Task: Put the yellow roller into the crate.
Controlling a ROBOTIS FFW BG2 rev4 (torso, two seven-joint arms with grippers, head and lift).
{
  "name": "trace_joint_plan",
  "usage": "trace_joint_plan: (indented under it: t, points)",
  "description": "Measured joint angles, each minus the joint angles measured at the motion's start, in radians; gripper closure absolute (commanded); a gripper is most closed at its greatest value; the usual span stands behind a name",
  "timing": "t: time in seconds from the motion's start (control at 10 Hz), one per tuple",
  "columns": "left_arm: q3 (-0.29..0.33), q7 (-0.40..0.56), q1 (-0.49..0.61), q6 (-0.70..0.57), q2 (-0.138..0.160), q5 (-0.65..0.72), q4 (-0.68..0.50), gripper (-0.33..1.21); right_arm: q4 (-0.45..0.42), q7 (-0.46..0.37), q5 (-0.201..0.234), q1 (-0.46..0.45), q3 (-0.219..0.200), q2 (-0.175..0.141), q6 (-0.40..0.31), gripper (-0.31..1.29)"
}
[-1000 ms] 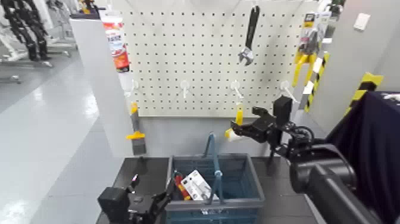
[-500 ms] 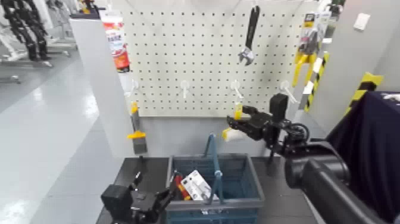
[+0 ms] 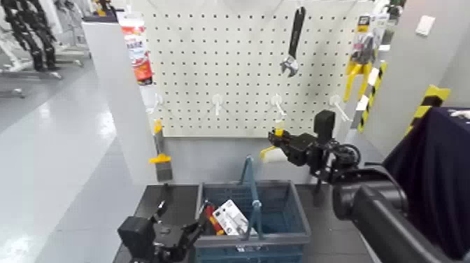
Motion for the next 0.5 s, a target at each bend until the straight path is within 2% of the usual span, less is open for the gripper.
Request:
trace_joint_plan:
  t: [0.5]
  points:
    - [0.003,0.0,0.002,-0.004,0.001,0.001,0.0,0.17,-0.017,-0.008,0.002,0.014,-0.005,0.002,-0.016,1.23]
